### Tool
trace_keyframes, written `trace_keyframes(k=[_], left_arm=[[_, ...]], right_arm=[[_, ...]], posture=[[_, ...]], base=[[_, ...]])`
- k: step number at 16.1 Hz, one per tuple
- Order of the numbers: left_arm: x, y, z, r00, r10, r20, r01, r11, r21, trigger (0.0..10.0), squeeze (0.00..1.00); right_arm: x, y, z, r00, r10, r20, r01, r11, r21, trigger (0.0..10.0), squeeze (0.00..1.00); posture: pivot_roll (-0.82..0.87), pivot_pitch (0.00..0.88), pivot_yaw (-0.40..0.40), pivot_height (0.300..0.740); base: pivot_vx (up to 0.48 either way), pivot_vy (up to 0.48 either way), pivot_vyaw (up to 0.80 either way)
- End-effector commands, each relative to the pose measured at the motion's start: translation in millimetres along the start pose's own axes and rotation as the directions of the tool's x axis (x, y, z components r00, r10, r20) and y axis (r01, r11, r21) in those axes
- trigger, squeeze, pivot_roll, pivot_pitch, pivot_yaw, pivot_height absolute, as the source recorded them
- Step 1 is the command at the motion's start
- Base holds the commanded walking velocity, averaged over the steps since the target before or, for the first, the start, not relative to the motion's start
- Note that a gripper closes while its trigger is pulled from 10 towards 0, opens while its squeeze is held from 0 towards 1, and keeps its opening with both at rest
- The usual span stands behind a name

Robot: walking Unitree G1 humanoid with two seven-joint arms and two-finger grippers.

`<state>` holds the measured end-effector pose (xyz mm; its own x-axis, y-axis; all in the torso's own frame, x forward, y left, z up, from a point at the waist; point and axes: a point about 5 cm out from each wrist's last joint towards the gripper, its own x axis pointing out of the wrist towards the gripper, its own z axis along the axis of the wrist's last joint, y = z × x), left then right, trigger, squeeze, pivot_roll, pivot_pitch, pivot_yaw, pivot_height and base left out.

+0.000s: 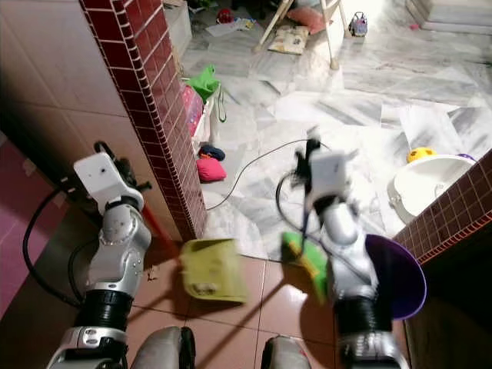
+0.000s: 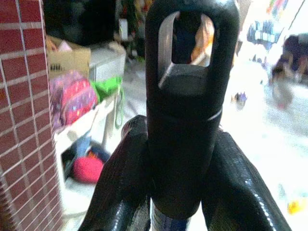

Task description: Sweep floor

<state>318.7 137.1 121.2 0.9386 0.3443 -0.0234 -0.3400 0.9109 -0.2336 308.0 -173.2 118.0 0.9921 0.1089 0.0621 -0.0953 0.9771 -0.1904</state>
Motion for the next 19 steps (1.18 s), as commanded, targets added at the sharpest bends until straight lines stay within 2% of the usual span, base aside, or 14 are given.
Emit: trace_keyframes(k=[1,3,5,6,9,10,11,16,19], left_arm=[[0.8,-7.5,19,0.996,-0.052,0.077,0.055,0.998,-0.031,10.0,0.00],[-0.8,-4.4,18,0.997,-0.050,0.059,0.050,0.999,0.011,10.0,0.00],[-3.9,-4.6,15,0.996,-0.076,0.039,0.076,0.997,0.013,10.0,0.00],[-4.9,-5.1,14,0.996,-0.082,0.032,0.082,0.997,0.010,10.0,0.00],[-6.9,-8.3,14,0.995,-0.098,0.012,0.098,0.995,-0.018,10.0,0.00],[-7.0,-8.9,16,0.995,-0.098,0.012,0.098,0.995,-0.020,10.0,0.00],[-6.8,-8.6,18,0.995,-0.098,0.013,0.098,0.995,-0.019,10.0,0.00],[-5.7,-6.1,21,0.996,-0.091,0.009,0.092,0.996,-0.017,10.0,0.00],[-4.9,-8.1,21,0.996,-0.093,0.007,0.093,0.996,-0.019,10.0,0.00]], right_arm=[[-8.0,3.6,-6,0.999,-0.011,-0.031,0.011,1.000,0.012,10.0,0.00],[-19.8,10.2,-14,0.996,-0.041,-0.076,0.046,0.997,0.063,10.0,0.00],[-23.1,6.2,-19,0.988,-0.096,-0.121,0.113,0.984,0.135,10.0,0.00],[-23.2,2.9,-18,0.987,-0.112,-0.112,0.129,0.980,0.154,10.0,0.00],[-22.1,-5.6,-25,0.973,-0.167,-0.159,0.188,0.974,0.129,10.0,0.00],[-27.0,-6.2,-40,0.956,-0.163,-0.244,0.199,0.971,0.131,10.0,0.00],[-30.1,-6.8,-45,0.946,-0.166,-0.278,0.209,0.969,0.131,10.0,0.00],[-29.8,-1.7,-46,0.945,-0.147,-0.291,0.199,0.967,0.159,10.0,0.00],[-27.0,-4.0,-45,0.946,-0.151,-0.287,0.201,0.967,0.154,10.0,0.00]], posture=[[-0.11,0.000,0.039,0.740],[-0.11,0.000,0.048,0.740],[-0.11,0.000,0.052,0.740],[-0.11,0.000,0.053,0.740],[-0.10,0.000,0.057,0.740],[-0.10,0.000,0.054,0.740],[-0.09,0.000,0.053,0.740],[-0.09,0.000,0.054,0.740],[-0.10,0.000,0.051,0.740]], base=[[0.000,0.000,0.00],[0.000,0.000,0.00],[0.000,0.000,0.00],[0.000,0.000,0.00],[0.000,0.000,0.00],[-0.274,0.000,0.00],[-0.292,0.000,0.00],[-0.331,0.000,0.00],[-0.347,0.000,0.00]])
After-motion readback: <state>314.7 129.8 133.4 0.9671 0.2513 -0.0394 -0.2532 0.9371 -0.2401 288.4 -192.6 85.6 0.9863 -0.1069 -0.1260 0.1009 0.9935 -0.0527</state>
